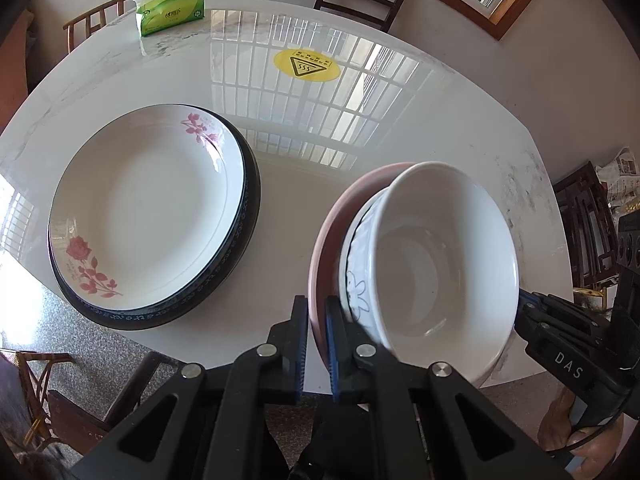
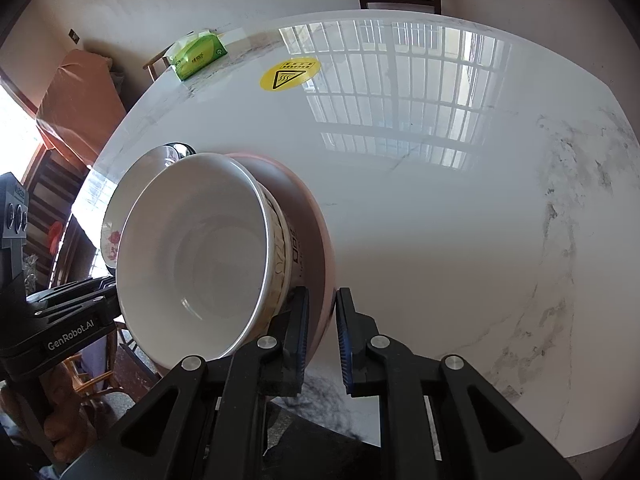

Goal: Organize plates and bowls
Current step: 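Lift the nested bowl stack with both tools and carry it over the flowered plates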

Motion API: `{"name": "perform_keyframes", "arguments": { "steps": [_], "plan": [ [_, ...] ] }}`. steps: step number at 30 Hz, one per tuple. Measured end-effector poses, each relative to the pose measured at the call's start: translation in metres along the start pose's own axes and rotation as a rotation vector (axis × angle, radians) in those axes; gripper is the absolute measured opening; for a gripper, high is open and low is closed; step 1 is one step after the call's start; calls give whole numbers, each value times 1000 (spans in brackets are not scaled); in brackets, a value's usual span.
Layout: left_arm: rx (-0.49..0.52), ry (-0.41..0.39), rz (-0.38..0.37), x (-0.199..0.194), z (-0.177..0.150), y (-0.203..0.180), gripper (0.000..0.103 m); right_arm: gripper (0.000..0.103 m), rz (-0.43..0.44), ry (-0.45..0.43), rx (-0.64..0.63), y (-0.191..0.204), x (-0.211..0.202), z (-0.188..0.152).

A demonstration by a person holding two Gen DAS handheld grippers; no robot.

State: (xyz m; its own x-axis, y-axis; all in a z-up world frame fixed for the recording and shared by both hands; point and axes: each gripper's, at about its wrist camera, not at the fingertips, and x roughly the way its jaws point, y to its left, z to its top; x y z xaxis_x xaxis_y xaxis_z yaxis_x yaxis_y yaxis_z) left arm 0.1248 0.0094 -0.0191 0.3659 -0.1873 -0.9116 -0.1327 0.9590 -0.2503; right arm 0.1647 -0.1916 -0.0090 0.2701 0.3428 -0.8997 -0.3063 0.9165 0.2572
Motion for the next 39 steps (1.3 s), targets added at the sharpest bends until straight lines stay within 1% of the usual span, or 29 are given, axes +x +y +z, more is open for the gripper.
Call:
{"name": "perform_keyframes", "arguments": {
  "steps": [6, 15, 24, 31, 39],
  "plan": [
    [12, 0, 4, 1, 2, -4, 8, 15, 29, 1, 39, -6, -2, -4],
    [29, -20, 31, -2, 0, -9, 8, 15, 61, 6, 74, -9, -1, -9],
    [33, -24, 40, -5, 1, -8, 7, 15, 90, 14, 104, -12, 0, -10],
    [22, -42, 39, -16, 5, -6, 7, 15, 110, 17, 117, -10, -2, -7],
    [1, -84, 39, -43, 8, 9, 7, 15, 120, 5, 96, 3, -17, 3]
  ]
}}
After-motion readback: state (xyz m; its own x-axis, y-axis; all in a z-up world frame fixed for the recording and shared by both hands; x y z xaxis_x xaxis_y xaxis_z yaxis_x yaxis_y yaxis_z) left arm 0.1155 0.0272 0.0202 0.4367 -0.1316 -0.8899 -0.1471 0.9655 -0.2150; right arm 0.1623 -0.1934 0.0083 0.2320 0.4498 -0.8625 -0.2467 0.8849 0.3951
